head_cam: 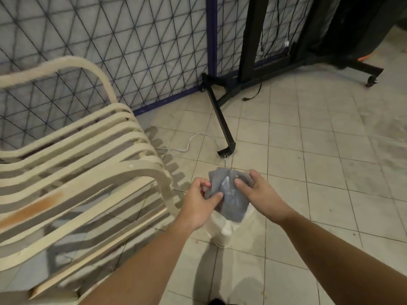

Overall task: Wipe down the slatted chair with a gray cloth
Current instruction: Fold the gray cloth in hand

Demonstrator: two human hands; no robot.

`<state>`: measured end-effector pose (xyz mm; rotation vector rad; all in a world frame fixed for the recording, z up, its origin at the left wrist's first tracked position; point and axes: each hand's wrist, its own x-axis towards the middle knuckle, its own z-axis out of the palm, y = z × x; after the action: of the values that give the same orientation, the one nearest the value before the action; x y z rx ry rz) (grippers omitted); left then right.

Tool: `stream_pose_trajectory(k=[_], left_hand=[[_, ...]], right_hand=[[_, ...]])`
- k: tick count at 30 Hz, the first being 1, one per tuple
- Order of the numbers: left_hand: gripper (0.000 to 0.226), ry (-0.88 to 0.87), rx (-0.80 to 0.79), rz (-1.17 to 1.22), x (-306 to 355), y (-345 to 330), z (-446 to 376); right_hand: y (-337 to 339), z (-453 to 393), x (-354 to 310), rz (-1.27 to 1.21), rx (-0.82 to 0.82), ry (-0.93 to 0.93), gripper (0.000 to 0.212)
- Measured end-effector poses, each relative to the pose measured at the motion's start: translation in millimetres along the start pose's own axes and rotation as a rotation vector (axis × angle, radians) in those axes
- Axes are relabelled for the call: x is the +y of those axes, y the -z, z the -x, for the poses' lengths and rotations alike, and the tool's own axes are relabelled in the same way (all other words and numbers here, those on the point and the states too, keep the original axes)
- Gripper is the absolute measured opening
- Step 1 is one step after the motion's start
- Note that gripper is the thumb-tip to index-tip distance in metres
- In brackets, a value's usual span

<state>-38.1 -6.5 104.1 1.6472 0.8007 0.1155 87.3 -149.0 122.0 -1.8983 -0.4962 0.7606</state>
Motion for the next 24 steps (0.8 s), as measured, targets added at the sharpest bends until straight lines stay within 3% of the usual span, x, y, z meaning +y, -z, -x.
stream_pose_trajectory(k=[3,6,9,12,15,20,24], left_hand=[[0.044,0.039,-0.1,0.125,40,33,39],[0.034,-0.015,-0.153,0.202,68,65,85],[0.044,-0.125,-0.02,0.14,89,95,128],[0.024,-0.294,0.177,0.038,108,128,172],[0.023,-0.348,0.3,-0.056,122,164,211],[0.03,-0.418,0.364,-0.06,132,215,253],[0.018,-0.418,0.465,-0.007,137,243,277]], right_hand=[[-6,22,-56,-0.122,-0.087,0.139,0.021],[-20,49,-111,-0.13,-0.187,0.226,0.022],[-36,81,-158,-0.077,-0.224,0.299,0.02],[-52,117,-194,-0.079,-0.277,0.322,0.022],[-72,151,-222,-0.108,-0.28,0.356,0.022],[-112,193,-255,-0.084,-0.296,0.371,0.028],[-132,212,-274,-0.067,-0.301,0.417,0.025]])
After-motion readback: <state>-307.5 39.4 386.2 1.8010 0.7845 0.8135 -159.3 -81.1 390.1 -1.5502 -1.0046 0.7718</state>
